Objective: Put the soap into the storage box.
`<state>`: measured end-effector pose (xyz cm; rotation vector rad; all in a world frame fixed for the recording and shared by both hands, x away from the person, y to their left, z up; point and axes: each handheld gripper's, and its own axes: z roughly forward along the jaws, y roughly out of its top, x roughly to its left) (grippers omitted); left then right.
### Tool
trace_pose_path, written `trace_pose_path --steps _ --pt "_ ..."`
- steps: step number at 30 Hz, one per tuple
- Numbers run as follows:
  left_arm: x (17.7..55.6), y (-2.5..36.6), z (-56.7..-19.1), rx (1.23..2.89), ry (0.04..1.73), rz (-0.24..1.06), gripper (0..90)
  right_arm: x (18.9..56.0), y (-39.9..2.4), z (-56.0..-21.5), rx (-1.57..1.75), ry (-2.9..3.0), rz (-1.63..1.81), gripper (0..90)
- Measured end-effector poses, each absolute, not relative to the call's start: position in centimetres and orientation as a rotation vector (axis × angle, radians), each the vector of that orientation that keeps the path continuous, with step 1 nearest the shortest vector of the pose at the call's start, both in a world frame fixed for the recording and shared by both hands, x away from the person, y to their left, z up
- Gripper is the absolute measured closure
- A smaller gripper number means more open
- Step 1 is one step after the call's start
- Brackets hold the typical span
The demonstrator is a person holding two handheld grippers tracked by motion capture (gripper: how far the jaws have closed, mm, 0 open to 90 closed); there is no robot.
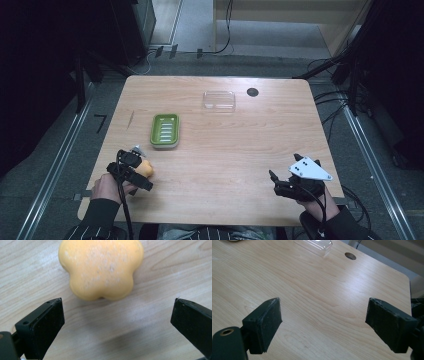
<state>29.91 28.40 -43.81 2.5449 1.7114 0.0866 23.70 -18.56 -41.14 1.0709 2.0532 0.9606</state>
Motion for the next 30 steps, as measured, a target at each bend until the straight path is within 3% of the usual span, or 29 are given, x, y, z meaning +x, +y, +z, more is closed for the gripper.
trace_pose_path --steps 6,8,9,14,23,30 --pt "30.7 28.3 -43.8 2.526 1.725 0.115 1.1 23.7 -18.6 -41.1 1.075 2.050 0.961 13.7" --pt "30.9 28.3 -43.8 2.513 1.730 0.119 4.9 23.7 -18.6 -41.1 1.074 2.051 0.960 13.7" --pt "31.2 28.3 -44.0 2.518 1.737 0.113 13.2 23.7 -18.6 -41.1 1.075 2.050 0.961 13.7" --pt "31.6 28.3 -44.2 2.522 1.747 0.124 14.7 23.7 -18.6 -41.1 1.074 2.051 0.961 13.7" --pt "31.7 28.5 -44.3 2.508 1.748 0.159 31.8 23.7 -18.6 -41.1 1.072 2.052 0.959 13.7" --pt "31.7 28.4 -44.5 2.519 1.749 0.152 34.8 23.7 -18.5 -41.1 1.070 2.054 0.956 13.7"
